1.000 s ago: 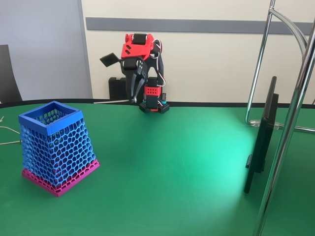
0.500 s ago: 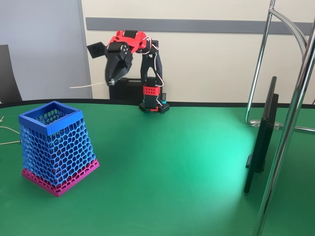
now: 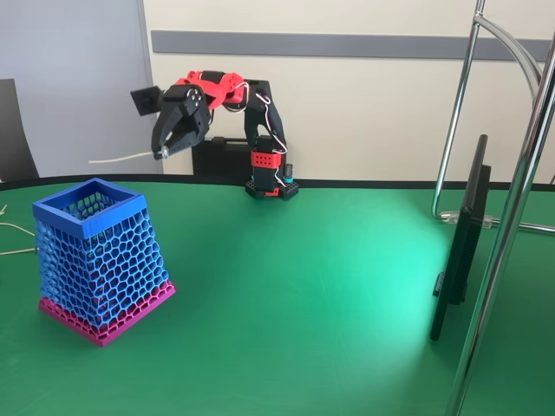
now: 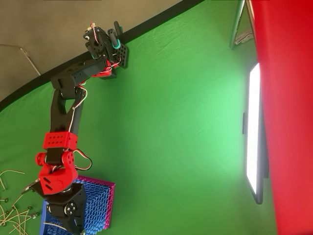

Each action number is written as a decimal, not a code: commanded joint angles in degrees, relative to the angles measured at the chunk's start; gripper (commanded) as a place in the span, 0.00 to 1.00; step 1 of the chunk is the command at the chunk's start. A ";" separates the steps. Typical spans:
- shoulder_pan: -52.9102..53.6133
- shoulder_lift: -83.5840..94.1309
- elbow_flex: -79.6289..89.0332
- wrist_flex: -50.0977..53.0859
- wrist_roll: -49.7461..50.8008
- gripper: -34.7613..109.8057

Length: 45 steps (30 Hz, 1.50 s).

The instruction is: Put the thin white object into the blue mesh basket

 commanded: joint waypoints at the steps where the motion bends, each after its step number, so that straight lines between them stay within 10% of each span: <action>1: 0.79 -0.70 -3.34 -1.76 2.20 0.27; 28: 9.93 0.97 0.88 -1.41 41.31 0.35; 45: 16.44 10.28 5.45 -4.04 45.70 0.42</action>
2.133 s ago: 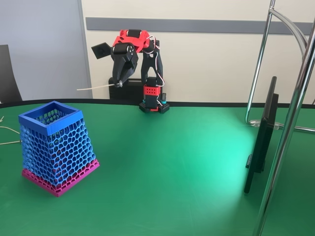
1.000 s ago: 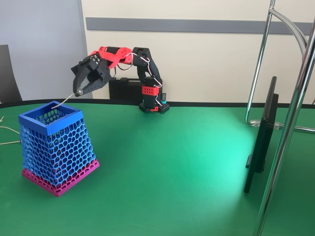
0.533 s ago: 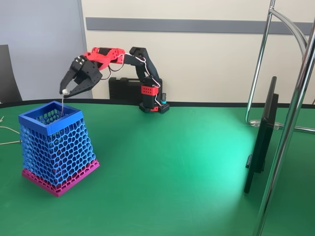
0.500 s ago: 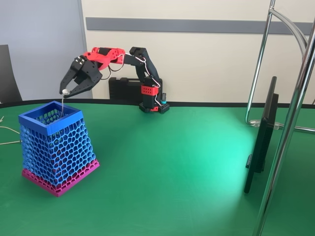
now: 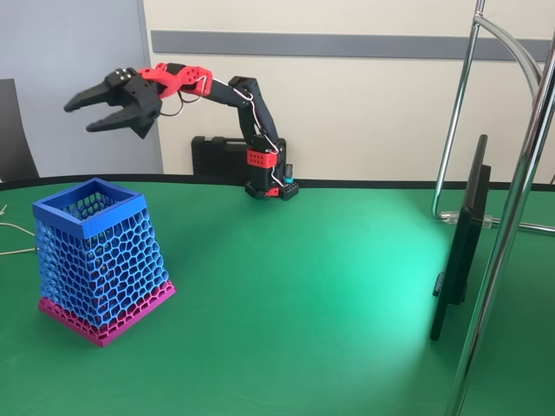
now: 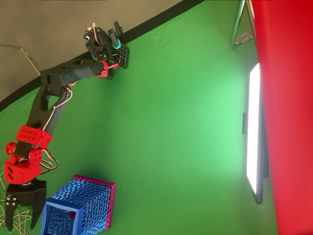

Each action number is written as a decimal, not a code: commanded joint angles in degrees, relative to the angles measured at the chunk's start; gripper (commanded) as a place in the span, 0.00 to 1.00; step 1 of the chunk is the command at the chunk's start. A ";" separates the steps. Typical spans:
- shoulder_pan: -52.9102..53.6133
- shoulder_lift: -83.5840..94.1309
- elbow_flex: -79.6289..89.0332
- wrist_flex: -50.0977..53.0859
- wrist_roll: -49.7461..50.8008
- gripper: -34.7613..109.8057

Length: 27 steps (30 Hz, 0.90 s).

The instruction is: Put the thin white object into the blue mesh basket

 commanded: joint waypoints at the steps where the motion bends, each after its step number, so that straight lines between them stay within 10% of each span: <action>1: 0.18 5.54 1.58 -1.41 -0.79 0.42; 27: -19.42 69.79 73.83 -5.54 -33.66 0.32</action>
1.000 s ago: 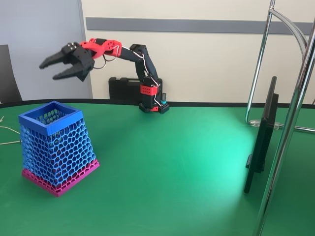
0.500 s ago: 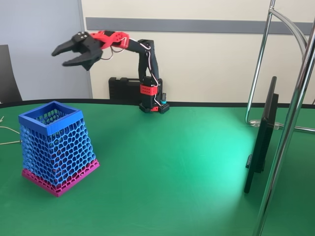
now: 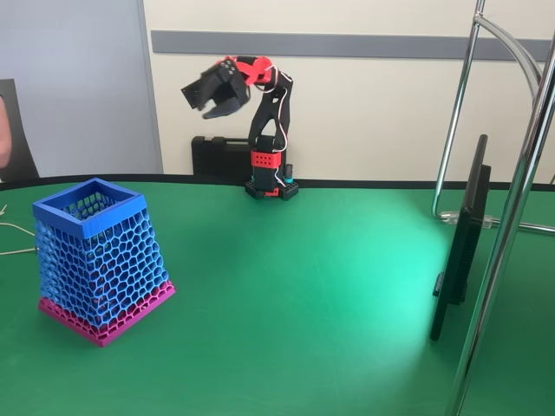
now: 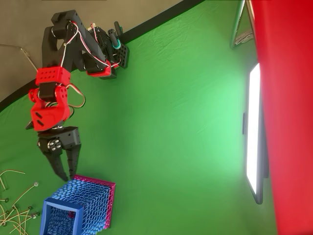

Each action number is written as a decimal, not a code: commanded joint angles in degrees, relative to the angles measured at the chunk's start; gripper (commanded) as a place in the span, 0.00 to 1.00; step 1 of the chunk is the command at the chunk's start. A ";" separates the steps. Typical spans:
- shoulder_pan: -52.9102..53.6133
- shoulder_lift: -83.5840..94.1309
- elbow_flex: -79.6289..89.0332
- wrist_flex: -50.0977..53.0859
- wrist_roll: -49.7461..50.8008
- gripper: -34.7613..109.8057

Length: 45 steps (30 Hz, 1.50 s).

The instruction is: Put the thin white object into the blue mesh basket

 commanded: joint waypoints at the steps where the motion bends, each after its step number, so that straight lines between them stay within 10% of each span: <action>1: -1.93 8.61 5.89 1.41 -4.04 0.32; 23: -11.16 59.15 51.77 23.29 -23.20 0.30; 45: -13.54 60.38 64.78 19.60 -28.39 0.24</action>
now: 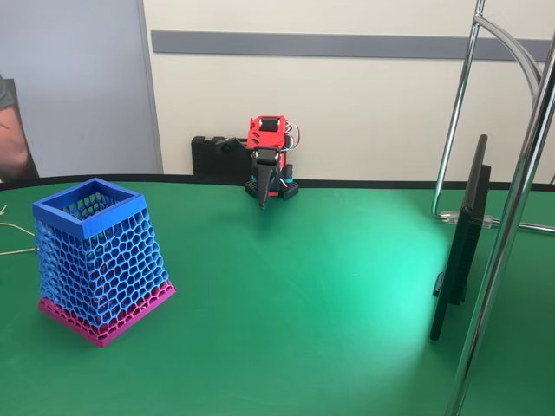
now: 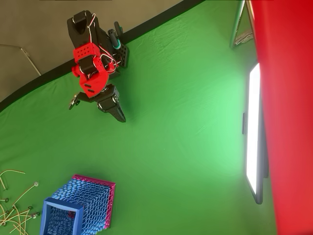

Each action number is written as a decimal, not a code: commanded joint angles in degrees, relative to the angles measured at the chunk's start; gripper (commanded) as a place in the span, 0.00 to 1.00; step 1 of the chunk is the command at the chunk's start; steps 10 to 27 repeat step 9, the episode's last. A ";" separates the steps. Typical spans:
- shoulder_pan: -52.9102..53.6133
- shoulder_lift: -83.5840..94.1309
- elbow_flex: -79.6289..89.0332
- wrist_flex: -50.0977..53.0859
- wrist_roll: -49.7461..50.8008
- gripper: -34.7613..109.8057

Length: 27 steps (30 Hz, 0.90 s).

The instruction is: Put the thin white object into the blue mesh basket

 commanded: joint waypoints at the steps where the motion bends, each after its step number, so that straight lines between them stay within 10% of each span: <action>1: -0.35 0.44 0.18 -1.32 0.00 0.24; 27: -0.79 0.44 0.18 -1.41 -0.26 0.24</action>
